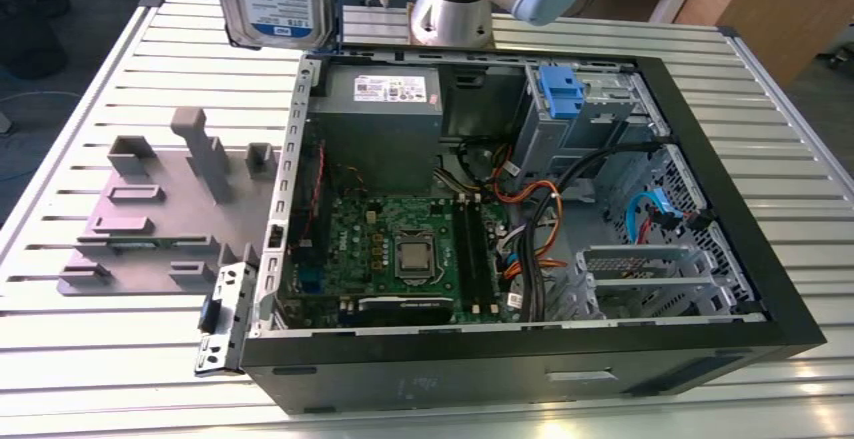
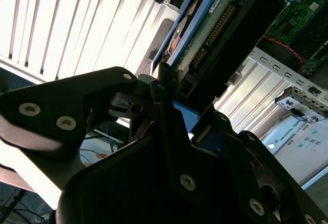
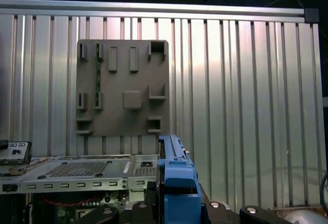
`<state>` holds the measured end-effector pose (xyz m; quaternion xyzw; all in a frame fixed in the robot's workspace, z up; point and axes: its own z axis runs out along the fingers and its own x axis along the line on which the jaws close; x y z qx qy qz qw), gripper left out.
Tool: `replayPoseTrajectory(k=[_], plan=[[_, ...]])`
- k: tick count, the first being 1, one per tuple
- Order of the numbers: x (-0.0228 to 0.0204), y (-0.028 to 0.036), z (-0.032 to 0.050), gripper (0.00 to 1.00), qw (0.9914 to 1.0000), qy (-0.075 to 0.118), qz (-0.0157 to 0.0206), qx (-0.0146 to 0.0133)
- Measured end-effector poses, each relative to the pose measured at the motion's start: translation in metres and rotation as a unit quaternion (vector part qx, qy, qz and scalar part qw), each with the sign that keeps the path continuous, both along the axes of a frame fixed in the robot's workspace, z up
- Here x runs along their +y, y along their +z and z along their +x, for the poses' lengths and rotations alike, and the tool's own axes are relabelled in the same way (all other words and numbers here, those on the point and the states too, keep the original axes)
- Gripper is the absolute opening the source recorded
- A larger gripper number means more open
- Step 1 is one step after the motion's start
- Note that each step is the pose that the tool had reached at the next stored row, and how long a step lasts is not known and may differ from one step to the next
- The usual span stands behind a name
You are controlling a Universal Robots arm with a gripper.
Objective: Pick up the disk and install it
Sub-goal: 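Insert the disk into the insertion slot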
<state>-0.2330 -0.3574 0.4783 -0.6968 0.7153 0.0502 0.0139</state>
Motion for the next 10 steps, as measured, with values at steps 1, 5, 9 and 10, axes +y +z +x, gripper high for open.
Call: replayPoseTrajectory(k=[1,5,9,10], plan=[[0.0000,0.0000,0.0008,0.37,1.00000,0.000,0.0000,0.0000],[0.0000,0.0000,0.0037,0.37,1.00000,0.000,0.0000,0.0000],[0.0000,0.0000,0.0068,0.37,1.00000,0.000,0.0000,0.0000],[0.0000,0.0000,0.0075,0.37,1.00000,0.000,0.0000,0.0000]])
